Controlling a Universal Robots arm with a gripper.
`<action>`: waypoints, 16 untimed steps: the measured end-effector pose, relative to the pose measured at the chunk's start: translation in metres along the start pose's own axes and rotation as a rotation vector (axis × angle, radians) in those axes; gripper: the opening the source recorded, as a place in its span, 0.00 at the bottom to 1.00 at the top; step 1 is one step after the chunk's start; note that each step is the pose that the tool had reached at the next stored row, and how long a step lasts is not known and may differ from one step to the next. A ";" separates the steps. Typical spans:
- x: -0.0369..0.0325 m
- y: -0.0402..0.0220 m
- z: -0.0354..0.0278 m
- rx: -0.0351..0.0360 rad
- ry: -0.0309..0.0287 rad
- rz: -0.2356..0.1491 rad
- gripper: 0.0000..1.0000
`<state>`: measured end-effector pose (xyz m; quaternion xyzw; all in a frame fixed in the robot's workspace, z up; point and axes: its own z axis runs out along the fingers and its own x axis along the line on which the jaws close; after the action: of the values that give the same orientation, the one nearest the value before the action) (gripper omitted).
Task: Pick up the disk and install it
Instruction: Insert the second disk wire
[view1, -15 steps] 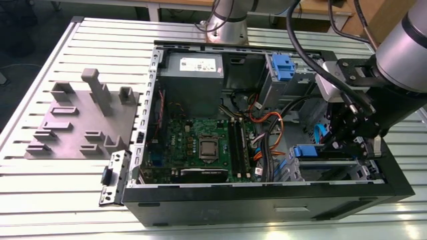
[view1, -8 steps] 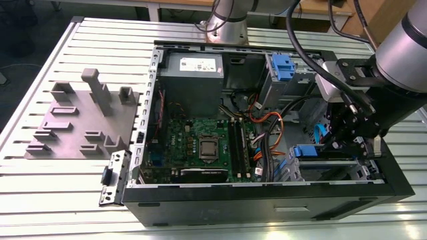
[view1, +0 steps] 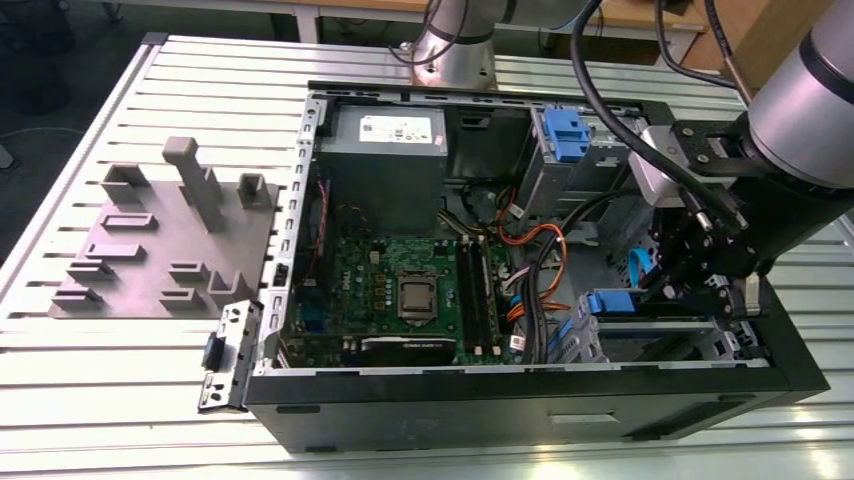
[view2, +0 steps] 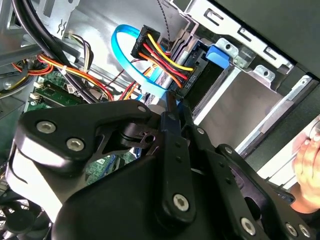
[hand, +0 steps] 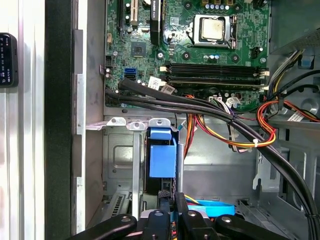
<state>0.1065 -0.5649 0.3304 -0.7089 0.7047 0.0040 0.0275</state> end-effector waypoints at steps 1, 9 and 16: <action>0.0000 0.0000 0.0001 0.0000 0.0000 0.000 0.16; 0.0000 0.0000 0.0008 0.0000 -0.0001 0.000 0.24; -0.0004 -0.0003 -0.0094 -0.0001 -0.0012 0.000 0.24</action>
<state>0.1065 -0.5649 0.3398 -0.7089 0.7047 0.0045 0.0279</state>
